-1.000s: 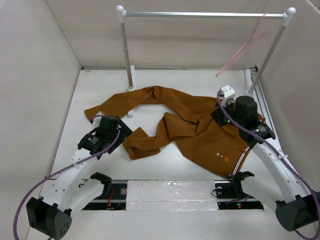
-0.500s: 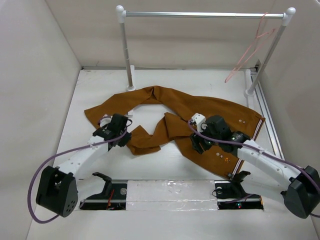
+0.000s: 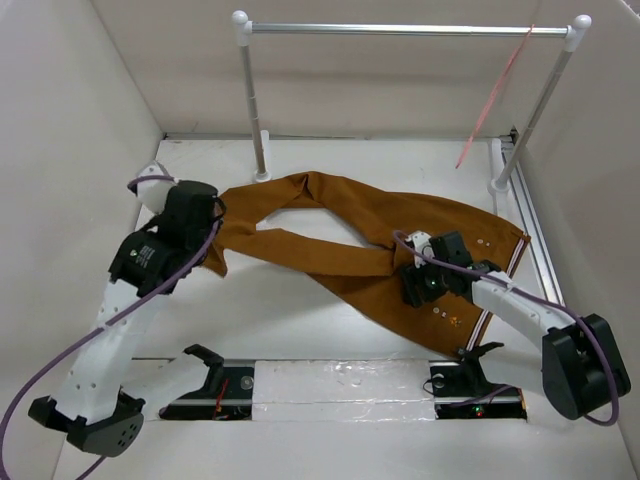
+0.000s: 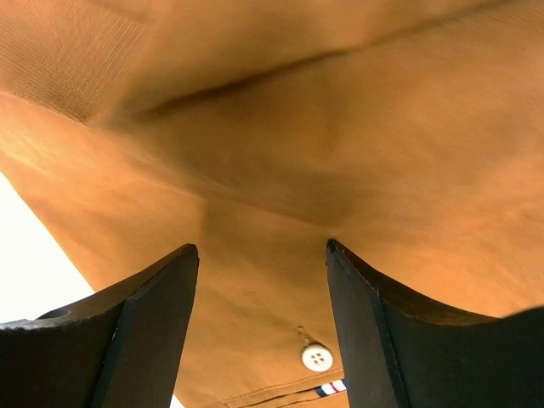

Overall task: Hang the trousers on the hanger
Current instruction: Fold the trousers

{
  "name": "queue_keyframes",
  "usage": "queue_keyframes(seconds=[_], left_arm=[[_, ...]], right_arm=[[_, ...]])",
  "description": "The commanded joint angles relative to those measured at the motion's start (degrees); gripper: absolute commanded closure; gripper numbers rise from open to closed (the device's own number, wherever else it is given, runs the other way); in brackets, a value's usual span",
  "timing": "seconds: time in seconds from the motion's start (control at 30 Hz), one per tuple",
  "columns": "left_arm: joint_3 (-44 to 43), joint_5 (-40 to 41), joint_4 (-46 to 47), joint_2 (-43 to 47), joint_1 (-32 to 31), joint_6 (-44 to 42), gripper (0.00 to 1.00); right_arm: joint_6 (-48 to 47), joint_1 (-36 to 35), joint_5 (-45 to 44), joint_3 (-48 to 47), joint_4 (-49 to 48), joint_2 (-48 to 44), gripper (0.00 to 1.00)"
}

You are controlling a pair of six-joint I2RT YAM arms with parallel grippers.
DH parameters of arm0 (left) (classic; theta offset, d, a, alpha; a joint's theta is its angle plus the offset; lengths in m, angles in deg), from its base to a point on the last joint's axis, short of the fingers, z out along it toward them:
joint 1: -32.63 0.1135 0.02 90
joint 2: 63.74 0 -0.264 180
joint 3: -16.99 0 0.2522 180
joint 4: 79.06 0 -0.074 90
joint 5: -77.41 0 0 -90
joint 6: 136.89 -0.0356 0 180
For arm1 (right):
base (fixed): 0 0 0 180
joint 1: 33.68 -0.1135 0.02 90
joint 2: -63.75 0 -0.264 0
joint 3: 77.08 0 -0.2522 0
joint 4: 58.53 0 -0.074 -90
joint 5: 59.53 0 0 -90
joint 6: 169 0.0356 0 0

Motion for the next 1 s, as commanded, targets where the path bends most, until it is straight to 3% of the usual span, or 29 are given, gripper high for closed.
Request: queue_keyframes(seconds=[0.0, 0.1, 0.2, 0.23, 0.4, 0.53, 0.57, 0.6, 0.63, 0.7, 0.73, 0.77, 0.8, 0.83, 0.9, 0.97], left_arm=[[9.4, 0.6, -10.6, -1.0, 0.0, -0.6, 0.90], [15.9, -0.2, -10.6, 7.3, 2.2, 6.8, 0.93], [16.6, 0.4, -10.7, 15.3, 9.7, 4.9, 0.94], [15.7, 3.3, -10.6, 16.9, 11.5, 3.9, 0.98], [9.2, 8.4, -9.9, 14.9, 14.2, 1.3, 0.97], [7.2, 9.9, -2.6, 9.9, 14.2, -4.1, 1.00], [6.9, 9.4, -2.2, 7.7, 14.2, -4.5, 0.99], [6.7, 8.9, -3.0, 6.7, 14.2, -3.9, 0.97], [7.3, 8.7, -4.7, 5.7, 14.2, -1.9, 0.94], [11.1, 9.3, -7.4, 4.9, 14.2, 2.0, 0.74], [14.4, 9.6, -7.6, 6.4, 14.2, 4.1, 0.53], [16.3, 10.0, -5.3, 8.2, 14.2, 4.1, 0.40], [16.3, 10.2, -5.2, 8.3, 14.2, 4.1, 0.40], [16.5, 11.1, -3.5, 8.7, 14.2, 1.9, 0.32], [14.8, 12.9, 1.1, 7.2, 15.9, -0.1, 0.28], [11.4, 13.3, 4.0, 1.9, 16.5, -1.7, 0.25]], right_arm=[[0.3, 2.4, 3.3, 0.8, -2.2, -1.0, 0.32], [0.0, 5.4, 4.7, 0.1, 1.2, -4.8, 0.33], [-1.1, 8.2, 5.5, -2.9, 6.6, -11.1, 0.32], [-1.0, 8.2, 5.5, -3.7, 7.9, -12.6, 0.32], [-0.9, 10.0, 3.4, -7.4, 12.7, -17.5, 0.34], [-2.5, 10.0, 7.3, -9.1, 10.3, -16.9, 0.82], [-3.0, 9.4, 6.9, -9.9, 10.8, -16.1, 0.83], [-3.7, 8.8, 6.2, -10.7, 13.0, -15.4, 0.83], [-4.2, 8.8, 4.8, -11.6, 13.8, -14.8, 0.75], [-4.6, 8.8, 2.2, -13.3, 15.1, -14.5, 0.57], [-4.5, 8.8, 1.3, -14.5, 15.2, -15.1, 0.40], [-3.9, 8.8, 1.1, -15.8, 14.2, -15.3, 0.33], [-3.9, 8.8, 1.1, -15.8, 14.2, -15.3, 0.30], [-3.8, 8.8, 1.0, -16.3, 14.2, -15.3, 0.29], [-3.5, 8.8, 1.1, -17.8, 13.9, -14.3, 0.27], [-3.8, 8.8, 1.2, -18.6, 14.3, -13.7, 0.29]])
